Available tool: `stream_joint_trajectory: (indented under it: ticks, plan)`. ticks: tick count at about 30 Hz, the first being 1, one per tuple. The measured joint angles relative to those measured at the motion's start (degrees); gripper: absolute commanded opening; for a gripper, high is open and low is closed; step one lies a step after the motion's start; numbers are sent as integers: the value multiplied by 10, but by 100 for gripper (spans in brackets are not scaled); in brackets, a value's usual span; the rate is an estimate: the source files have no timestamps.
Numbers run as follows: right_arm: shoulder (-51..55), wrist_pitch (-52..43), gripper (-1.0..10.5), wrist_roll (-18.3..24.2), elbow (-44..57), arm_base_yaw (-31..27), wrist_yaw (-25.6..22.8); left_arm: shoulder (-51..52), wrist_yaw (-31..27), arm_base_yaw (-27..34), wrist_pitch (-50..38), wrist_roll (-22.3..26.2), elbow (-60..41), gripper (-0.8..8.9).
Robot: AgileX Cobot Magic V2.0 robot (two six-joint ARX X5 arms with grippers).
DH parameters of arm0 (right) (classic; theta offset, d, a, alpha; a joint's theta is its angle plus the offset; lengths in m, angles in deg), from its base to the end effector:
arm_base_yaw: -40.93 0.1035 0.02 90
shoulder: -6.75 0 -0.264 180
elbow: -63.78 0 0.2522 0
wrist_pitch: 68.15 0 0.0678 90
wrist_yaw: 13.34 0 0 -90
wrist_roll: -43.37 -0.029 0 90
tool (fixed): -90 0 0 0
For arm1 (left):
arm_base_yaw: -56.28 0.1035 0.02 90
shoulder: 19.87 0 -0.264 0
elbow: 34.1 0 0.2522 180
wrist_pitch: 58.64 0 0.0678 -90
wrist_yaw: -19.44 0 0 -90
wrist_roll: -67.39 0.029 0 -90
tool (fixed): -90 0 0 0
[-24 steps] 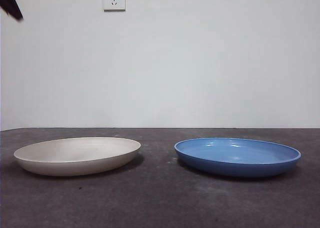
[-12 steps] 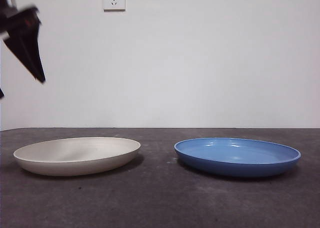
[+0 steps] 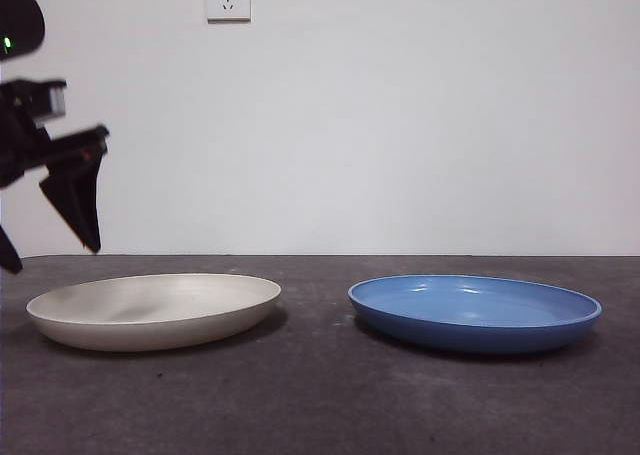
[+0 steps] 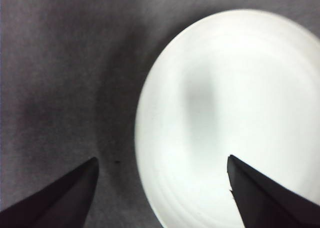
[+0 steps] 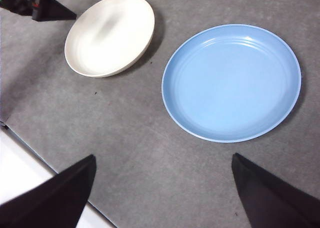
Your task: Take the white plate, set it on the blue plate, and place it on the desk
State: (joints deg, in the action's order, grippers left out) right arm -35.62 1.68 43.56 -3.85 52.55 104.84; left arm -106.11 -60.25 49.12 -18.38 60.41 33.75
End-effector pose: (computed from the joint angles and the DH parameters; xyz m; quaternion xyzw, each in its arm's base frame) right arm 0.1143 0.0375 0.3235 0.0532 0.3747 0.3156 0.8701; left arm 0.2892 -0.0416 0.2051 -0.0659 0.4967 -0.1024 0.8593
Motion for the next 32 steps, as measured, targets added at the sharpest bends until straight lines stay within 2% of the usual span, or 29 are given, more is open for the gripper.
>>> stream_joint_trajectory:
  ticks: [7, 10, 12, 18, 24, 28, 32]
  plan:
    - [0, 0, 434, 0, 0, 0, -1, -50, -2, 0, -16, 0, 0, 395]
    - [0, 0, 434, 0, 0, 0, -1, -56, -25, -3, -17, 0, 0, 387]
    - [0, 0, 434, 0, 0, 0, -1, -56, -43, -5, -17, 0, 0, 338]
    - [0, 0, 434, 0, 0, 0, -1, -56, -45, -6, -7, 0, 0, 178]
    - [0, 0, 434, 0, 0, 0, -1, -56, -45, -6, 5, 0, 0, 170]
    - [0, 0, 434, 0, 0, 0, -1, -56, -45, -6, 7, -1, 0, 112]
    - [0, 0, 434, 0, 0, 0, -1, -56, -45, -6, 7, -4, 1, 104]
